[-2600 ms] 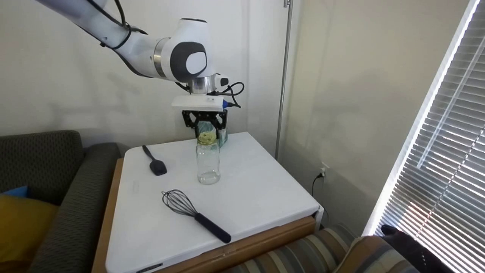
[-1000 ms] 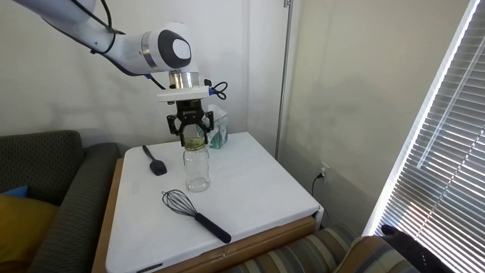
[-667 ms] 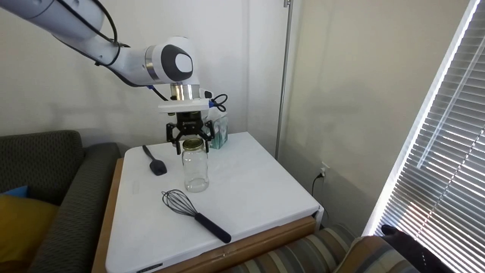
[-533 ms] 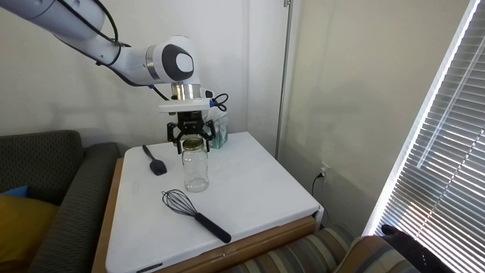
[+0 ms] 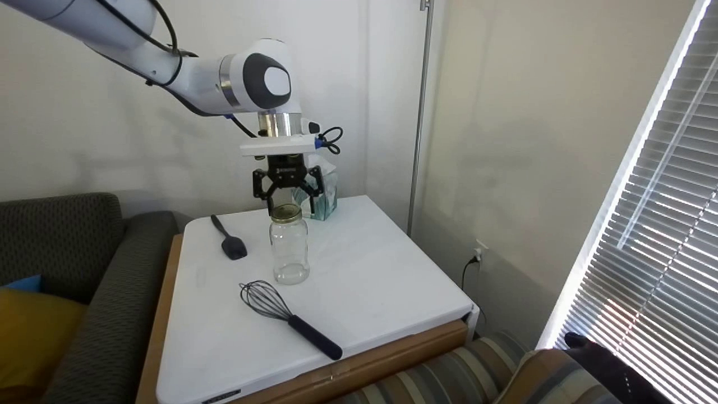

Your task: Put the lid on top of the glass jar

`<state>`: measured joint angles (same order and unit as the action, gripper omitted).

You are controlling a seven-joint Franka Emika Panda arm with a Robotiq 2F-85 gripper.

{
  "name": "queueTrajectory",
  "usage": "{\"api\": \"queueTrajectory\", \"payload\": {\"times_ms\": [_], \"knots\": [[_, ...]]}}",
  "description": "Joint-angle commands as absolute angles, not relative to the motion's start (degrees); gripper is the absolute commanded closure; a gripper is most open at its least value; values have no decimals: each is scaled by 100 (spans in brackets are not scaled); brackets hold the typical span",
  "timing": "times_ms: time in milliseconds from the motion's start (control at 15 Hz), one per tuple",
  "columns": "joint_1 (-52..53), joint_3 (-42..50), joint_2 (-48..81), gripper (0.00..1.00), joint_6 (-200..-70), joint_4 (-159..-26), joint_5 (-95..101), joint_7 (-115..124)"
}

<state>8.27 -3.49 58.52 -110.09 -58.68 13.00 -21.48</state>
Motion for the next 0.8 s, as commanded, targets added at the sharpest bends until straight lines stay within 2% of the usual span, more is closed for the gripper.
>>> {"api": "queueTrajectory", "payload": {"times_ms": [0,667,733], "knots": [[613,-586,5542,0,-11087,-6018,937,-2303],[510,-741,4709,0,-11407,-6361,316,-2173],[640,-622,5045,0,-11180,-5885,485,-2150]]}}
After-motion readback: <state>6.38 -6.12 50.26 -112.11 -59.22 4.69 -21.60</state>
